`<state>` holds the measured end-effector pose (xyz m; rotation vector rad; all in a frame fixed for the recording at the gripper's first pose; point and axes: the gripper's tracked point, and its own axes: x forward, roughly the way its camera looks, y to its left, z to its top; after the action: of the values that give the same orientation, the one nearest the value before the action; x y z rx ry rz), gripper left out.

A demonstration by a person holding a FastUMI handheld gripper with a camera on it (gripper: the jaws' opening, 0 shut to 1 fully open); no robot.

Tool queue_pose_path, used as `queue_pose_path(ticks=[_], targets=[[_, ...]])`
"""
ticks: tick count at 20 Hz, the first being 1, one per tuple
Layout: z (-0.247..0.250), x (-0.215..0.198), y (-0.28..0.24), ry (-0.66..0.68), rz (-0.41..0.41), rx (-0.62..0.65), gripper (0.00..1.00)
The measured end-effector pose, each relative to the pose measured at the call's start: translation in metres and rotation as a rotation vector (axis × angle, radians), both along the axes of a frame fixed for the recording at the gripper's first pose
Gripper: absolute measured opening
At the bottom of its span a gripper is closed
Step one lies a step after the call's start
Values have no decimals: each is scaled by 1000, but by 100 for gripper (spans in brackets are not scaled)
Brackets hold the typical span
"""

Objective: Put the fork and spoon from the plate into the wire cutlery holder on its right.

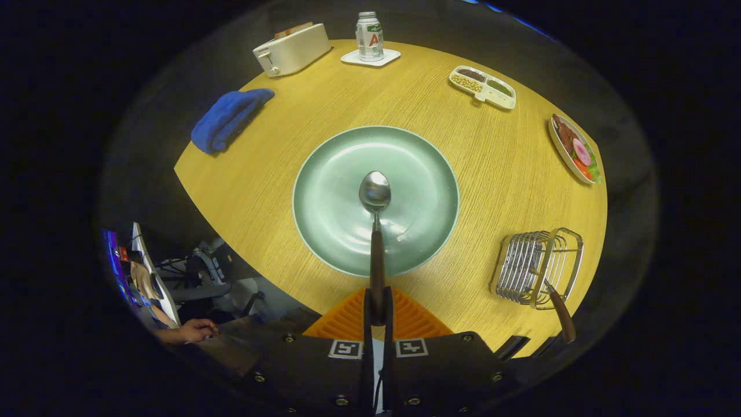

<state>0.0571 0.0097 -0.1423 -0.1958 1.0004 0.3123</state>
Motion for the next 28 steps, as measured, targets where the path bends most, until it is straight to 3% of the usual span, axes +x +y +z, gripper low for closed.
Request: queue_pose_path(ticks=[10, 28], targets=[[70, -4, -39, 36, -58, 124, 6], [151, -27, -115, -56, -116, 128, 6]])
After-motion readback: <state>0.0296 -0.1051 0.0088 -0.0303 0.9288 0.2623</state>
